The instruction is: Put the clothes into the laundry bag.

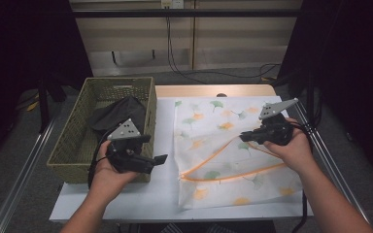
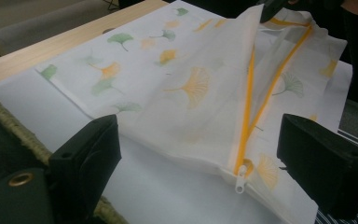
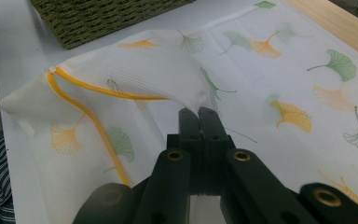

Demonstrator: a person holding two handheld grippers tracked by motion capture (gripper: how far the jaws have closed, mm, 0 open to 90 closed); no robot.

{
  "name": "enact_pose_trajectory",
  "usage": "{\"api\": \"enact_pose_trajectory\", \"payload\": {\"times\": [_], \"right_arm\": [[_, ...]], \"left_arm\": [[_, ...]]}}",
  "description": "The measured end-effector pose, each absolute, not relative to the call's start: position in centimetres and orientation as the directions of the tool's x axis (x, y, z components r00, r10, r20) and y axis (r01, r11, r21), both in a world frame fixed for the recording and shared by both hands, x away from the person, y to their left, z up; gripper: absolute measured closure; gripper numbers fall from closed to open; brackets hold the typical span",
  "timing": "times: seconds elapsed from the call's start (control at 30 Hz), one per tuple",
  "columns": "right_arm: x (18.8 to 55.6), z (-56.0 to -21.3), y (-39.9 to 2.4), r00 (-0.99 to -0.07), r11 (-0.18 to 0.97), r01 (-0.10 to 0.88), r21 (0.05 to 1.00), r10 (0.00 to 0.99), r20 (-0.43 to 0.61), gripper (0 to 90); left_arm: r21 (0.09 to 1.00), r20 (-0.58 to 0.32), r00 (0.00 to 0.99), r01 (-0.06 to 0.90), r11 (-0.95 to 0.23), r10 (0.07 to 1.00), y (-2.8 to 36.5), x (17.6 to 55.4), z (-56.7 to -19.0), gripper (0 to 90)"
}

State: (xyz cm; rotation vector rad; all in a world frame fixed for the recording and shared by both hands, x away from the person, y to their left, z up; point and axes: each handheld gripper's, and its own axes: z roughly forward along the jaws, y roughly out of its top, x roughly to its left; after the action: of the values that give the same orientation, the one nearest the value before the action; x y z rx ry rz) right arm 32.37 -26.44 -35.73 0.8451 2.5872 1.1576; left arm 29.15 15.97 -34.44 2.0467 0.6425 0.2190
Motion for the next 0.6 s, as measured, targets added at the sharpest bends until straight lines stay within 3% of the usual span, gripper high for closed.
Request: {"api": "enact_pose_trajectory", "payload": {"times": [0.27,0.6], "right_arm": [[32.3,-35.7,-26.6,-0.816,0.532,0.428,0.731,0.575,0.06,90.0],[32.1,-36.0,-26.6,-0.814,0.533,0.431,0.728,0.578,0.059,90.0]], "left_arm": [[0.83,-0.078,0.819,0.369,-0.418,0.568,17.2,30.7,-33.4,13.6],[0.833,-0.086,0.801,0.384,-0.398,0.593,18.4,32.4,-32.8,7.1]]}}
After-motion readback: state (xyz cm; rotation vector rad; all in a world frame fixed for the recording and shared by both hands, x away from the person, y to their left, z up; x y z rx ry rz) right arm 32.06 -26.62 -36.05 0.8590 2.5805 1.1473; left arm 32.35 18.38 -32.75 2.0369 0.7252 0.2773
